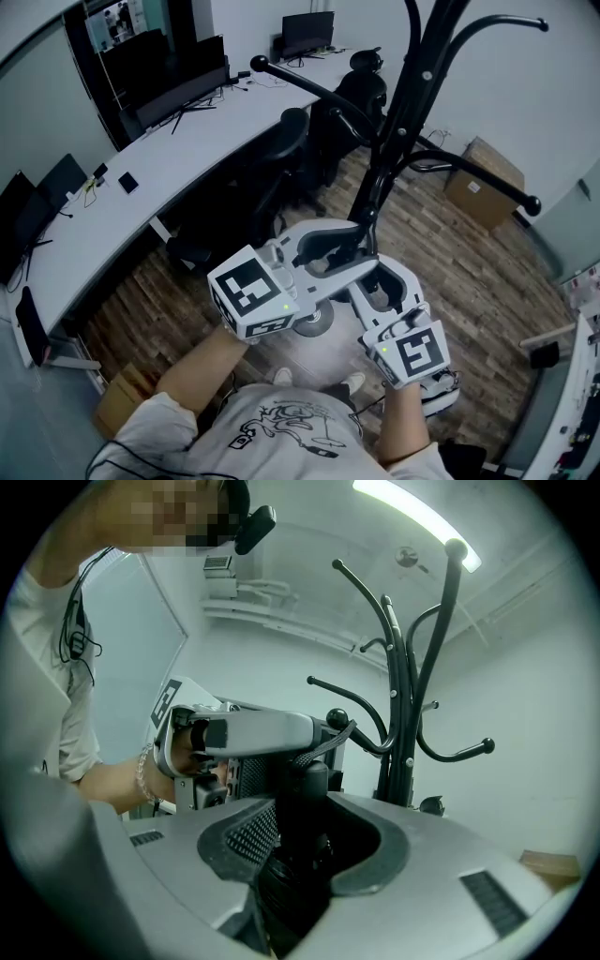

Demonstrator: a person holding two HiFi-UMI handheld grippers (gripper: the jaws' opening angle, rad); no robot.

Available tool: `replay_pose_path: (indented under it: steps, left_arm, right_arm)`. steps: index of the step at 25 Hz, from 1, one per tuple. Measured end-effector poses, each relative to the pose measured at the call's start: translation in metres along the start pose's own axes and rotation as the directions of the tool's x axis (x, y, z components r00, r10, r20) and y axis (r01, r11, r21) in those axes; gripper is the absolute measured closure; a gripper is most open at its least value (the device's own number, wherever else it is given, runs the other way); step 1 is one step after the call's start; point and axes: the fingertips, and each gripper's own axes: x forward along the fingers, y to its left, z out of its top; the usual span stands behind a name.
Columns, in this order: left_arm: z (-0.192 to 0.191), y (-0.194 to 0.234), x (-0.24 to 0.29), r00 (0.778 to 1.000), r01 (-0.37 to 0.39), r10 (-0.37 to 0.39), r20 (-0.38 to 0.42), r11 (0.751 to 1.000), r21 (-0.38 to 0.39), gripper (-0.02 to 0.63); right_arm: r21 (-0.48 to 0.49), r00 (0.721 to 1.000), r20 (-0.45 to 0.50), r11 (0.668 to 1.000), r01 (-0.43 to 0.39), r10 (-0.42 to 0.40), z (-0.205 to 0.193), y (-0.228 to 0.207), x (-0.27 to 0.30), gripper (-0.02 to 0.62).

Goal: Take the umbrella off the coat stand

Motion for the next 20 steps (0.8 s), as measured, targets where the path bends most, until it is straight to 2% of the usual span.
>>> replay_pose_path:
  steps: [11,17,20]
  left_arm:
    - [0.011,-0.01,-0.008,0.999,0.007,-0.007,0.032,1.0,-0.01,0.42]
    - [0.02,-0.013,-0.01,0.998,0.007,-0.006,0.059,1.0,-0.006,0.422]
    - [0.026,-0.013,-0.014,0.998,0.006,-0.006,0.07,1.0,0.001,0.422]
  right_arm:
    - [0.007,0.998,0.055,1.0,0.013,-0.014,0.02,0.007,-0.01,0.44]
    - [-0.023,1.0,0.029,1.0,-0.003,0.003,0.022,0.01,-0.015,0.442]
    - [-0.005,0.997,0.075,1.0,0.007,-0.007,0.035,0.011,-0.013,0.442]
